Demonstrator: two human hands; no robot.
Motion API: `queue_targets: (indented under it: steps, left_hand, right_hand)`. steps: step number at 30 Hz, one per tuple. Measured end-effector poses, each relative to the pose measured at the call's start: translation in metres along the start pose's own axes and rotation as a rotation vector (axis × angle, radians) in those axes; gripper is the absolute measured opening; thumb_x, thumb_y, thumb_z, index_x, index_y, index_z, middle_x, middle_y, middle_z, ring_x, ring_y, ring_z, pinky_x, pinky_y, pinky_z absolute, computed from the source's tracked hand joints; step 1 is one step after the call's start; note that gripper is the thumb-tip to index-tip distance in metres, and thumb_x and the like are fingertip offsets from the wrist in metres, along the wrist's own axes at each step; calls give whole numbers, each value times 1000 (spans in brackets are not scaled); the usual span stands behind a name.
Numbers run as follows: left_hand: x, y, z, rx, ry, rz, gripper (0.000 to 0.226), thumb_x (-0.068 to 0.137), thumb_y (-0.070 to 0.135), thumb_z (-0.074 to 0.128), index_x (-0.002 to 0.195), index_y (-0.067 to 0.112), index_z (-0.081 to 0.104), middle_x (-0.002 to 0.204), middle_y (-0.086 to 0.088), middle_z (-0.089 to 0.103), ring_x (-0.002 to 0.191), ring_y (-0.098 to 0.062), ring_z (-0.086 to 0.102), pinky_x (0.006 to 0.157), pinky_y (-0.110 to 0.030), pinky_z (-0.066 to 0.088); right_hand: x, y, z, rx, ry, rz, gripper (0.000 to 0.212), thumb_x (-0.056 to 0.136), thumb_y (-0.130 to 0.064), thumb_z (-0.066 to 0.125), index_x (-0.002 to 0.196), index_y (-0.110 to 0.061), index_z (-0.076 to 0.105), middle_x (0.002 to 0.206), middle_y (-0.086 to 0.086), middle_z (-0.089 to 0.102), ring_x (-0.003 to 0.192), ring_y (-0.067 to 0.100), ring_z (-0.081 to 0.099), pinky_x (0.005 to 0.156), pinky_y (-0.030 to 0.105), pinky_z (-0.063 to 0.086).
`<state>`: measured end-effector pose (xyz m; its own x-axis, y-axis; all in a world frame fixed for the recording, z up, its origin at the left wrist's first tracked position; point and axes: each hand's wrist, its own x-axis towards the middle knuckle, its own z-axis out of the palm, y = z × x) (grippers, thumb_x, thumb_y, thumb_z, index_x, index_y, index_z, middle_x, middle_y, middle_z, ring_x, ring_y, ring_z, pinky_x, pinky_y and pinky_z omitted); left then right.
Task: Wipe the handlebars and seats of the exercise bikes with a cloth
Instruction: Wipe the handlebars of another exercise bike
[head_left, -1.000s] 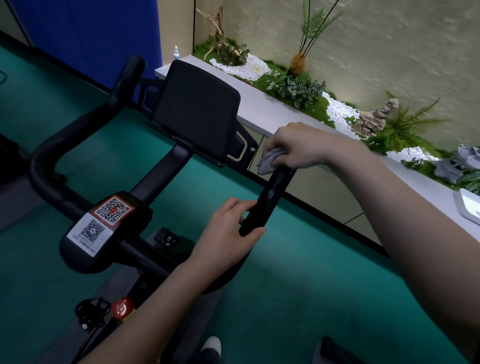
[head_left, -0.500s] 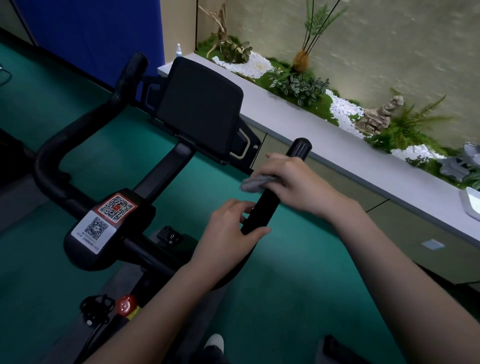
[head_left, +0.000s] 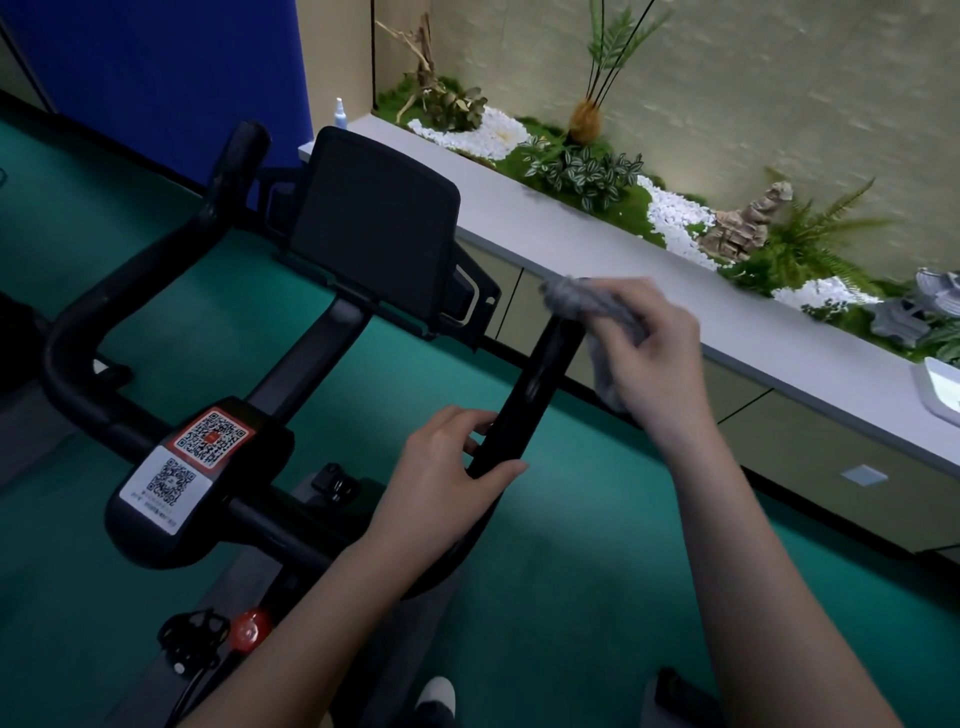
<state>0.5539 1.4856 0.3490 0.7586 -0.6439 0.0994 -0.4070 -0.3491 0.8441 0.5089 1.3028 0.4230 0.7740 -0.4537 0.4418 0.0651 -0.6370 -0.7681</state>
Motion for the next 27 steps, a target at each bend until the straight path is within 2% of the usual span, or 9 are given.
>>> queue_targets:
  steps: [4,7,10,12,14,16,18,21,27]
  left_hand:
    - [0,1,1,-2,-3,-11,44,77,41,72,117,26,60,104,17,56,91,5,53,74,-7,42]
    - [1,0,1,-3,-5,-16,44,77,40,72,117,26,60,103,17,56,92,7,53,74,-6,43]
    - [1,0,1,-12,-6,-18,43,76,40,72,116,27,61,103,18,56,91,9,53,72,-3,41]
    - [1,1,1,-20,-3,-21,41,76,39,73,114,27,61,102,19,56,91,9,53,72,-3,42]
    - [1,1,2,-25,2,-23,40,76,38,73,113,28,62,101,18,56,91,9,53,73,-2,41]
    - [1,1,2,-28,6,-24,40,76,37,74,113,28,62,101,18,56,91,10,53,73,-2,41]
    - [1,1,2,-28,12,-22,39,76,36,74,112,28,62,100,18,57,91,10,53,74,-3,41]
    - [1,1,2,-34,15,-19,41,75,34,74,114,26,63,101,17,58,89,8,53,72,-5,42]
    - [0,1,3,-25,14,-9,39,76,33,74,112,26,63,99,16,57,89,8,54,72,-5,42]
  right_hand:
    - [38,16,-5,-81,87,120,20,91,-6,56,104,-16,69,91,10,63,77,23,57,70,30,42]
    - [42,20,-3,-98,54,136,22,90,-2,56,100,-19,67,93,7,65,84,18,59,75,25,43]
    - [35,20,-12,-45,45,129,22,90,-3,58,99,-21,67,95,12,66,73,8,58,67,15,44]
    - [33,23,-18,-12,82,135,22,89,-3,58,99,-21,67,92,2,68,74,0,58,69,11,44]
    - [33,31,-15,70,155,222,24,89,-1,57,98,-21,67,87,-9,66,78,-2,59,76,16,46]
    - [32,38,-2,253,192,396,23,91,0,54,98,-18,66,89,-4,67,86,10,62,83,29,51]
    - [25,43,14,475,188,539,20,93,1,52,102,-10,66,92,6,70,86,20,67,81,34,56]
    - [11,49,28,742,212,609,18,93,0,52,106,-2,65,88,9,72,79,19,70,69,32,59]
    - [-21,51,35,744,170,600,14,93,-2,53,102,0,63,83,8,71,73,18,69,61,28,55]
